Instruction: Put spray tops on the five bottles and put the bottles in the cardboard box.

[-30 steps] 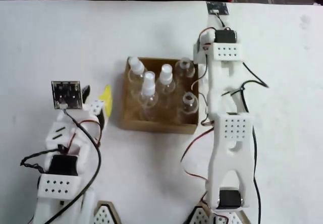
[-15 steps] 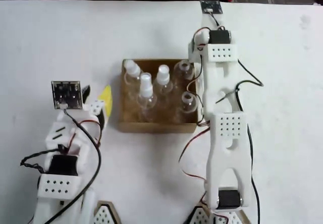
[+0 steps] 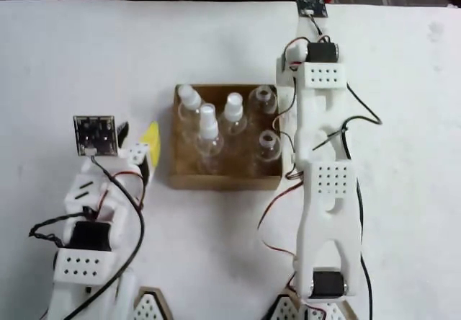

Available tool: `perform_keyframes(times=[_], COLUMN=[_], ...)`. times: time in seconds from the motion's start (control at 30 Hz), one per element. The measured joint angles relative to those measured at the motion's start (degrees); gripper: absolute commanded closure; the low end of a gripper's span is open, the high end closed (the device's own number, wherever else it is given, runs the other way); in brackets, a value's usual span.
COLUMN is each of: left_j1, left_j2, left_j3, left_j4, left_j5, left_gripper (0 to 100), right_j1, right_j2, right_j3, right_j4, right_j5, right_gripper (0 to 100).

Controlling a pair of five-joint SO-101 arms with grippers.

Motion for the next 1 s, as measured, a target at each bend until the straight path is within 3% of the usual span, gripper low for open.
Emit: perform_keyframes(times=[0.87, 1.0], left_j1=[0.0, 0.0], left_j2=[0.0, 0.0], left_j3=[0.0, 0.0], left_j4=[0.0, 0.0], left_j5=[0.0, 0.0], left_gripper=[82, 82], right_j1=[0.62, 0.62], right_j2=[5.45, 5.54], right_j3=[2.37, 2.37], right_j4=[-2.29, -1.93], right_j5=[-0.18, -0.18], right_gripper=[84.9, 91.3])
